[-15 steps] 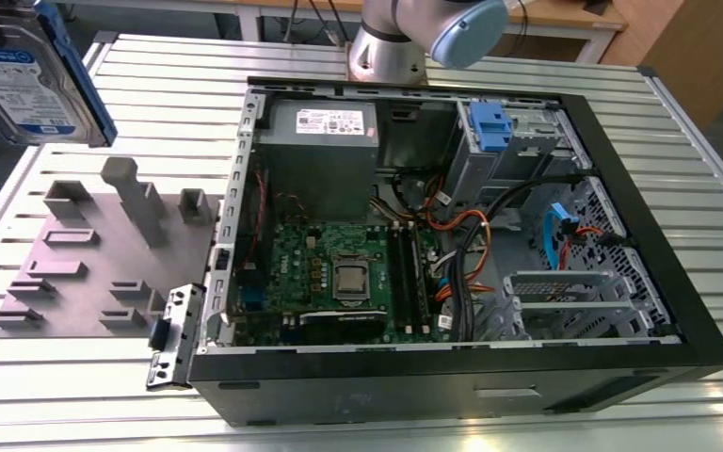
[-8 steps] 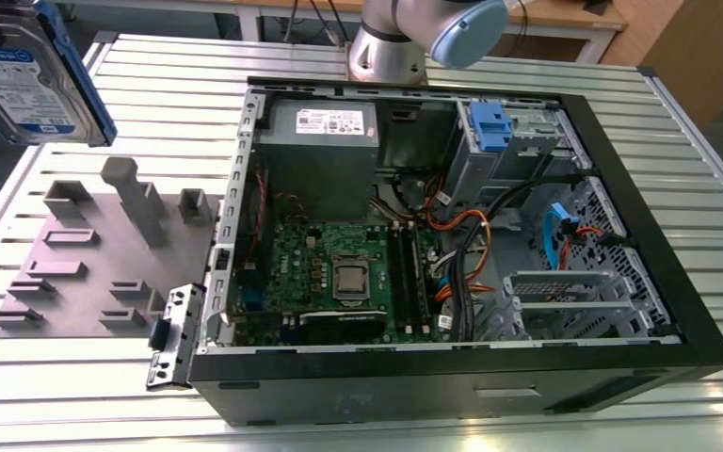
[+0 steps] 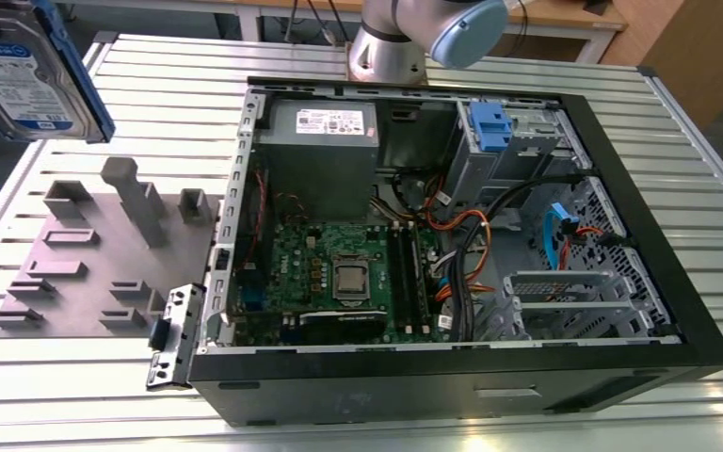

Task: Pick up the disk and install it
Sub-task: 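Pick up the disk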

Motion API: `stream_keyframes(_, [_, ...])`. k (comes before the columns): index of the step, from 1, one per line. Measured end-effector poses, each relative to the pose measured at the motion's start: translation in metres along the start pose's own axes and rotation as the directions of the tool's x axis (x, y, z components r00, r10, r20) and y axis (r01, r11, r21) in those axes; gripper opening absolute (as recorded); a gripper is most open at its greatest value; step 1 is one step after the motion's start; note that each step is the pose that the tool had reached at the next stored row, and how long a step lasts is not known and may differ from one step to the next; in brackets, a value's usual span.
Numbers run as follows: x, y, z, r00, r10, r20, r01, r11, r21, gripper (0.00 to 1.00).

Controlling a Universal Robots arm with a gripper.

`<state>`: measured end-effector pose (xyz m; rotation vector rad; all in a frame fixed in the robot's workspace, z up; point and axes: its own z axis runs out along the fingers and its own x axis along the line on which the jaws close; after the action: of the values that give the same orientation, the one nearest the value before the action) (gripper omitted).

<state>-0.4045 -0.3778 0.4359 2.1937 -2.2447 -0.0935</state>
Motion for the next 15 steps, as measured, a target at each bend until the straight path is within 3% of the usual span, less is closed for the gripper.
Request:
stream_keyframes(10, [-0.0006,0.0007,-0.0155,1.0000,0.000,0.0001,0.000,1.0000,0.0001,0.35])
stream_keyframes(15, [-0.0007,0.0008,-0.0175,1.0000,0.000,0.0002,0.000,1.0000,0.0002,0.35])
